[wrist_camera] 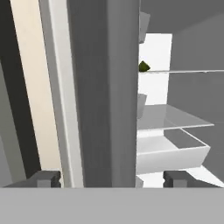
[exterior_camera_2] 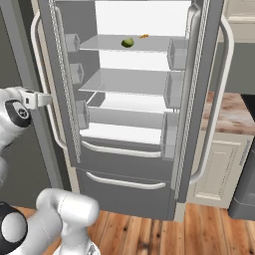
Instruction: Take the lemon wedge from the fridge and place it on the plate with fish on the dining counter.
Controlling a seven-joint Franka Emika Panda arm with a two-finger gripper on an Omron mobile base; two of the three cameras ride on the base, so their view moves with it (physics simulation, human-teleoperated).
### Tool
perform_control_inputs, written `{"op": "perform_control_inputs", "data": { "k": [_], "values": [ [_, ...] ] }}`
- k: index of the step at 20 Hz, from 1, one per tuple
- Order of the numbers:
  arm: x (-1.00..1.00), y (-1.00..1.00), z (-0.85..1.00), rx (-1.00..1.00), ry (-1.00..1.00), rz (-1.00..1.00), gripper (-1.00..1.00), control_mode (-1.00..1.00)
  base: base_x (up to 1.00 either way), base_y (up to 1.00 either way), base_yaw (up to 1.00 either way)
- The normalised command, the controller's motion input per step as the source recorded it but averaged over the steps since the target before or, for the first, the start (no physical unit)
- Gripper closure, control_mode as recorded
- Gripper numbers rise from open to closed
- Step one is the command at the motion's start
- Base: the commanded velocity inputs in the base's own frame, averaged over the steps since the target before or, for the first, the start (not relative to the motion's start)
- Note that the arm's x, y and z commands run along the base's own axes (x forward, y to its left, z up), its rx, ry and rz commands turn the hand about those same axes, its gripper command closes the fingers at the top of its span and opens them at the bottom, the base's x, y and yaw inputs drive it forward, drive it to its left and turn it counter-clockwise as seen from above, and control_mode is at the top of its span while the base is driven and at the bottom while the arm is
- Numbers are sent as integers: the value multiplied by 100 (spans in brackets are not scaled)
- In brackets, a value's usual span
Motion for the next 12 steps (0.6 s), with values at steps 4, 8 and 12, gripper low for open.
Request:
{"op": "perform_control_inputs", "data": {
  "k": [4,8,12],
  "values": [
    [-100,-39,35,0,15,-25,-100,-100,0,0,0],
    [-89,-81,61,0,26,-20,-100,-100,0,0,0],
    [-14,-100,46,0,21,-4,-100,-100,0,0,0]
  ]
}}
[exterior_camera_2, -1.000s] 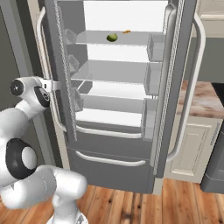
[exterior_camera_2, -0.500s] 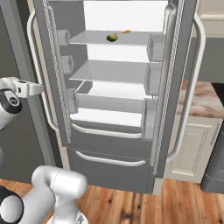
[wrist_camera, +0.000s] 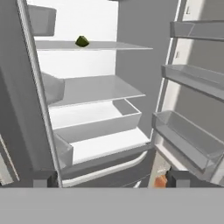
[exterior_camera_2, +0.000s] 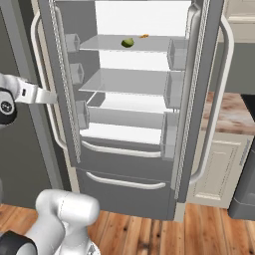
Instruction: Take the lemon wedge from the fridge and place it on the plate with fish on the dining counter.
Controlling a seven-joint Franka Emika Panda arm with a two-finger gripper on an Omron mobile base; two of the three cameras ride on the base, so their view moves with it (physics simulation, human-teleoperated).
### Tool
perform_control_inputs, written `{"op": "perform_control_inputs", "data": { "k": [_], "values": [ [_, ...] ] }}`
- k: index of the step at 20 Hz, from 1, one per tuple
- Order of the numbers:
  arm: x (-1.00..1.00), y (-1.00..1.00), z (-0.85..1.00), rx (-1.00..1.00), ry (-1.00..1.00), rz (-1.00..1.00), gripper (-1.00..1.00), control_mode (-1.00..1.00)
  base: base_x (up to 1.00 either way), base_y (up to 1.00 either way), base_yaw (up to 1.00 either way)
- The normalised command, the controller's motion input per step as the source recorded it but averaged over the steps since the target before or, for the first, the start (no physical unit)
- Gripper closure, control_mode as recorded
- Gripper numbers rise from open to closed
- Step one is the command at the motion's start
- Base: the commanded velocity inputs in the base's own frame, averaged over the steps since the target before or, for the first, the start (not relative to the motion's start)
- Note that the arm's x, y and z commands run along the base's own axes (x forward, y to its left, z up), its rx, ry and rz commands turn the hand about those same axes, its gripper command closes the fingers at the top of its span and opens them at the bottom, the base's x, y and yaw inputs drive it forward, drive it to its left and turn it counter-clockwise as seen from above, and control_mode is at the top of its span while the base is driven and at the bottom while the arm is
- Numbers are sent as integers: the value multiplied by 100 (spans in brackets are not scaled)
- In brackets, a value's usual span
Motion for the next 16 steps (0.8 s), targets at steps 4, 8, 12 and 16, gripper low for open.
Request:
{"op": "perform_control_inputs", "data": {
  "k": [4,8,12,16],
  "values": [
    [42,-99,12,5,15,8,-100,-100,0,0,0],
    [91,-86,-1,11,9,29,-100,-100,0,0,0],
    [37,-53,-2,12,-3,38,-100,-100,0,0,0],
    [49,0,-6,13,-11,25,-100,-100,0,0,0]
  ]
}}
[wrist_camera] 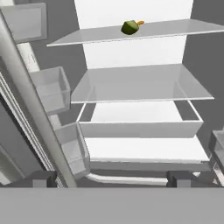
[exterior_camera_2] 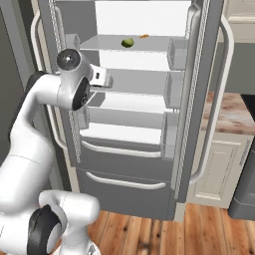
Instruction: Take the lemon wedge from the fridge and place it on the plate with fish on the dining counter.
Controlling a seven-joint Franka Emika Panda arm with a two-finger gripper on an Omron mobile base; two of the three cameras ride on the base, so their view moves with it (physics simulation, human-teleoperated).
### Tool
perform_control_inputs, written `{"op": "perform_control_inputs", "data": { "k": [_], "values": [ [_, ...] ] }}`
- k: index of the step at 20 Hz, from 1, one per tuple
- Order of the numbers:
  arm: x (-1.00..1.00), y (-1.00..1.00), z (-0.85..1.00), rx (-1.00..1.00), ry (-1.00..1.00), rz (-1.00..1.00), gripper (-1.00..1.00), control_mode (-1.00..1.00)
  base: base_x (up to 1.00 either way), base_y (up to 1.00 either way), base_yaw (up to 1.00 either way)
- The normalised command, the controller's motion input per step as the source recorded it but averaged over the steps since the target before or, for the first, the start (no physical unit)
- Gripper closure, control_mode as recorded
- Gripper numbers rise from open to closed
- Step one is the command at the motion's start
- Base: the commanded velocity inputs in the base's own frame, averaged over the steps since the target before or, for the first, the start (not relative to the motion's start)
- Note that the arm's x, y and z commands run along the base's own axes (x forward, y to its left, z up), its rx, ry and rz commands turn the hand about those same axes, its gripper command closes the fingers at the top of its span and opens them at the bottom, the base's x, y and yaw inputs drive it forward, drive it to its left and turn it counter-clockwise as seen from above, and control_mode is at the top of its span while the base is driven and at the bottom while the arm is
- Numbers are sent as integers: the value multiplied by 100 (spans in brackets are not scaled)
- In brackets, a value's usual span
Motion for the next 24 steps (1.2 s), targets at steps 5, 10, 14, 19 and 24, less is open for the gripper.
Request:
{"op": "perform_control_inputs", "data": {
  "k": [5,10,14,19,24],
  "values": [
    [85,11,0,11,-8,12,-100,-100,0,0,0],
    [100,5,0,8,0,7,-100,-100,0,0,0],
    [96,34,0,1,5,7,-100,-100,0,0,0],
    [80,68,0,0,8,5,-100,-100,0,0,0],
    [19,94,0,0,2,12,-100,-100,0,0,0]
  ]
}}
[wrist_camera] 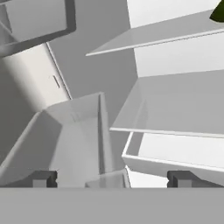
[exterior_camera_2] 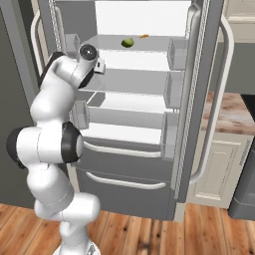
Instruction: Take the lemon wedge from the fridge and place it on the plate with fish on the dining counter.
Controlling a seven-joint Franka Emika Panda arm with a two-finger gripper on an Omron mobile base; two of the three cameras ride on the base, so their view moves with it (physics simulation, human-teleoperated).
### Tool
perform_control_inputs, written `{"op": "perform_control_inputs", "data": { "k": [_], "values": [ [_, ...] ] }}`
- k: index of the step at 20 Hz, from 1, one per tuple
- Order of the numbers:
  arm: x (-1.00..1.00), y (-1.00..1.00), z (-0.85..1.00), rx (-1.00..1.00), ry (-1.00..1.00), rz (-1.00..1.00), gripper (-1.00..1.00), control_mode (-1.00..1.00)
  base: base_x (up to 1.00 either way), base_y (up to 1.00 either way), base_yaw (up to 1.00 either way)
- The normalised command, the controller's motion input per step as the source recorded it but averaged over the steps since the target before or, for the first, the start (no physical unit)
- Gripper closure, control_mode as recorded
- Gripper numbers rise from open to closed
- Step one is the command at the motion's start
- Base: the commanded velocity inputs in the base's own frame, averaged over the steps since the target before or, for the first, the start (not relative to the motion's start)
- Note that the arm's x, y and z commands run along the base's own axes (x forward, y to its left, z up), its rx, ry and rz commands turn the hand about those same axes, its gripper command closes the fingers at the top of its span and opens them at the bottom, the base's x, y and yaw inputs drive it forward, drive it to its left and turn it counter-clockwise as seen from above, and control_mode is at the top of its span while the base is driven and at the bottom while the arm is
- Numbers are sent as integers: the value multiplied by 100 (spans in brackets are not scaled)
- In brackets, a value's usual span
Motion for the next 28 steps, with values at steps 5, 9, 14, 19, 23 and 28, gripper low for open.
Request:
{"op": "perform_control_inputs", "data": {
  "k": [5,9,14,19,23,28],
  "values": [
    [0,100,0,4,-1,23,-100,-100,0,0,0],
    [0,100,0,7,-5,23,-100,-100,0,0,0],
    [0,100,-3,6,-4,15,-100,-100,0,0,0],
    [-24,-18,12,1,-7,0,-100,-100,0,0,0],
    [-55,-100,45,1,-18,-6,-100,-100,0,0,0],
    [-65,-100,25,0,-12,-13,-100,-100,0,0,0]
  ]
}}
